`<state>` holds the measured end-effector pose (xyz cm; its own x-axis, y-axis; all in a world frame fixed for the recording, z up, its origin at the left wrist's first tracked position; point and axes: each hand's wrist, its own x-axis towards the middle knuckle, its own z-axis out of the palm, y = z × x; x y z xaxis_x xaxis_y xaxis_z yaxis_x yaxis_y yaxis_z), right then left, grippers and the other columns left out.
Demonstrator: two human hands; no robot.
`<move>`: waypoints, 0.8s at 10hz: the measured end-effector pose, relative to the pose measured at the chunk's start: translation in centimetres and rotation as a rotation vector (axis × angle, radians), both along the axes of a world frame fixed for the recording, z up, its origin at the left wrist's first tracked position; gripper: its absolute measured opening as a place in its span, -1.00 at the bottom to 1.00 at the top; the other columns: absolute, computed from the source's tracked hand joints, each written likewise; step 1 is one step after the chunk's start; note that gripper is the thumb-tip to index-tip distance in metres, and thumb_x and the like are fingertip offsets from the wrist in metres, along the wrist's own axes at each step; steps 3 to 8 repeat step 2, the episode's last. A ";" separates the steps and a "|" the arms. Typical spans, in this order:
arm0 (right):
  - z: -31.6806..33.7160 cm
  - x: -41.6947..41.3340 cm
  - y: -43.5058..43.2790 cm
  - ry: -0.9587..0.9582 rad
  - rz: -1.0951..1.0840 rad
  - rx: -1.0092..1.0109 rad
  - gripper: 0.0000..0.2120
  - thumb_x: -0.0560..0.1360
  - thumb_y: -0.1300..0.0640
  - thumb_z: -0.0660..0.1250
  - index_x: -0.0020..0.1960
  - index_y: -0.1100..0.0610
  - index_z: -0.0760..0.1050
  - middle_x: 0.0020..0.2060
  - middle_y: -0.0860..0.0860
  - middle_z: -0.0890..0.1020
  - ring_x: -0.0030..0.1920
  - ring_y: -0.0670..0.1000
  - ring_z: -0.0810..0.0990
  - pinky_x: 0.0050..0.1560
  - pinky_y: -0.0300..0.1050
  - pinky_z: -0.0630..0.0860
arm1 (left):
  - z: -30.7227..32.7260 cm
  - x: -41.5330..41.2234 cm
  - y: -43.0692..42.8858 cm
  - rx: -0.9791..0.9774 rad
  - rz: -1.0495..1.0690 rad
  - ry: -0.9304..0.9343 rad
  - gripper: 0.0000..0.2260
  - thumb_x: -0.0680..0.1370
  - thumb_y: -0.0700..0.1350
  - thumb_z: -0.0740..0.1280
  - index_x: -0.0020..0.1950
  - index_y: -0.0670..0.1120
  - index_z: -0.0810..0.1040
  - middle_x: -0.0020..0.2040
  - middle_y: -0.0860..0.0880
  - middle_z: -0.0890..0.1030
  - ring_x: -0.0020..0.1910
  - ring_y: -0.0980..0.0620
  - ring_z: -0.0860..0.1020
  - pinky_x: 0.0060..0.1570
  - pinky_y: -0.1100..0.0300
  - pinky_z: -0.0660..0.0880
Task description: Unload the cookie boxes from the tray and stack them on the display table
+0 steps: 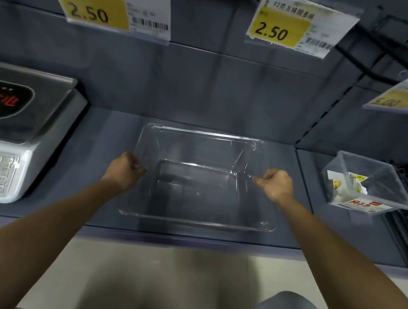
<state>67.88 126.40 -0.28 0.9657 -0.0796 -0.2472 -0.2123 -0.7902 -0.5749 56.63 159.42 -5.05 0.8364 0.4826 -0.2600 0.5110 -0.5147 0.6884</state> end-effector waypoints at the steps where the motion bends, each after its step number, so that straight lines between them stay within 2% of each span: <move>1: 0.7 -0.4 -0.1 0.031 0.021 -0.035 -0.69 0.36 -0.06 0.45 -0.20 0.14 0.42 -0.20 0.05 0.51 -0.09 0.11 0.52 -0.14 -0.15 0.40 | 0.6 -0.3 0.1 -0.025 -0.001 0.041 -0.60 0.47 -0.04 0.37 0.17 -0.27 0.41 0.12 -0.28 0.55 0.16 -0.26 0.50 0.06 0.04 0.40; 2: 2.2 -0.9 -0.1 0.026 0.031 -0.150 -0.41 0.36 -0.24 0.38 0.16 0.17 0.38 0.05 0.08 0.48 0.16 0.14 0.48 0.05 -0.02 0.45 | 1.8 -0.6 0.7 -0.025 0.077 0.067 -0.46 0.47 0.04 0.35 0.30 -0.25 0.30 0.19 -0.27 0.52 0.20 -0.27 0.48 0.13 0.00 0.39; 8: 2.2 -0.9 -0.1 0.026 0.031 -0.150 -0.41 0.36 -0.24 0.38 0.16 0.17 0.38 0.05 0.08 0.48 0.16 0.14 0.48 0.05 -0.02 0.45 | 1.8 -0.6 0.7 -0.025 0.077 0.067 -0.46 0.47 0.04 0.35 0.30 -0.25 0.30 0.19 -0.27 0.52 0.20 -0.27 0.48 0.13 0.00 0.39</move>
